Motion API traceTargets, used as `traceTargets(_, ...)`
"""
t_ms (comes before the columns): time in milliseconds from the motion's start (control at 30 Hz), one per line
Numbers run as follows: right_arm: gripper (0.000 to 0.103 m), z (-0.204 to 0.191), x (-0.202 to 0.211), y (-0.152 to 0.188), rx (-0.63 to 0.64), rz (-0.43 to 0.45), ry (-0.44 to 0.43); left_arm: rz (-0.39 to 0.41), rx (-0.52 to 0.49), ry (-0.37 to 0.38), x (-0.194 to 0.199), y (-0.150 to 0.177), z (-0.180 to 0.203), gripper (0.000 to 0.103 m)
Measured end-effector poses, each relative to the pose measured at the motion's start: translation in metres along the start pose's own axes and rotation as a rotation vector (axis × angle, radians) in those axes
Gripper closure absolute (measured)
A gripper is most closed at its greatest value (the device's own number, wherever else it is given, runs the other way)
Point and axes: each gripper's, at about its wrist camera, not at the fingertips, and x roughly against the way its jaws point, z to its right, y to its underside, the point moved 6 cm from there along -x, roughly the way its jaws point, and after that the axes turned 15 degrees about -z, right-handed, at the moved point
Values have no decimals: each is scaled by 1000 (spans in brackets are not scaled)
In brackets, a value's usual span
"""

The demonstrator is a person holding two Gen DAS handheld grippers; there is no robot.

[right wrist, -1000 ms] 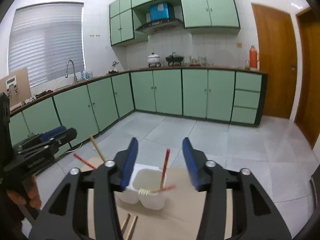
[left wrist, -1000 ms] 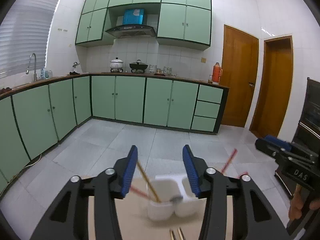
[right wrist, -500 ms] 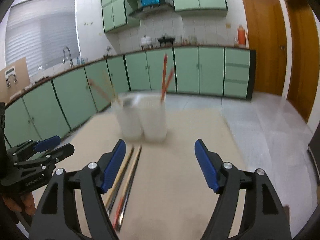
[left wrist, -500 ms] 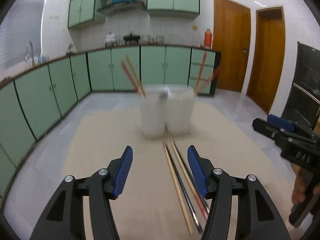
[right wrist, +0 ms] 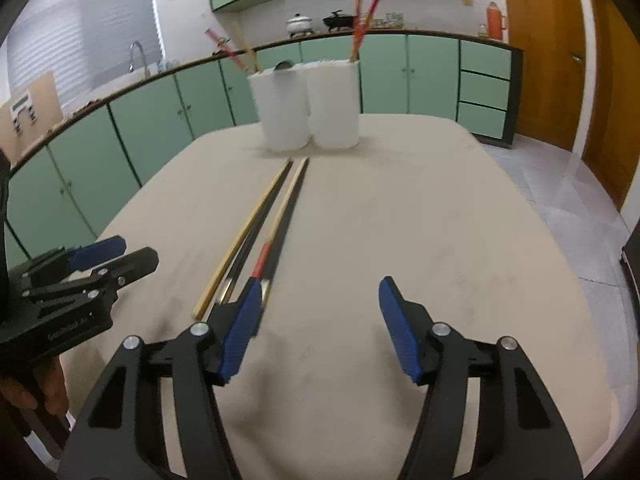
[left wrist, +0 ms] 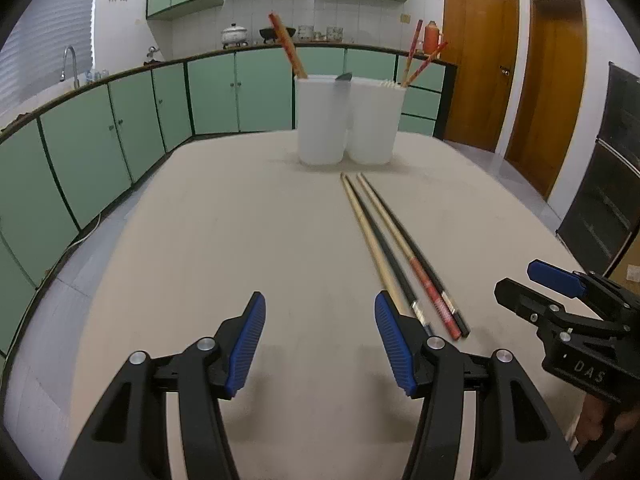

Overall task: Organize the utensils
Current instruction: 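Move both tools back and grasp a black chopstick with the right gripper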

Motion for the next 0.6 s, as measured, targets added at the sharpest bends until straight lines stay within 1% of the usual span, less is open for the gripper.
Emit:
traceTargets(167, 56, -13, -6, 7, 34, -31, -5, -18, 9, 3, 1, 12, -6, 47)
traceTargets(333, 63, -20, -11, 13, 65, -51, 2, -31, 18, 9, 1, 15, -5, 47)
traceTargets(400, 65, -22, -15, 13, 77, -59, 16, -31, 20, 12, 2, 16, -6, 47)
traceTargets(533, 67, -23, -17, 12, 101, -48, 47, -27, 21, 17, 3, 14, -5, 47)
traceTargets(600, 71, -20, -17, 12, 95, -46, 62, -26, 21, 18, 4, 14, -5, 47)
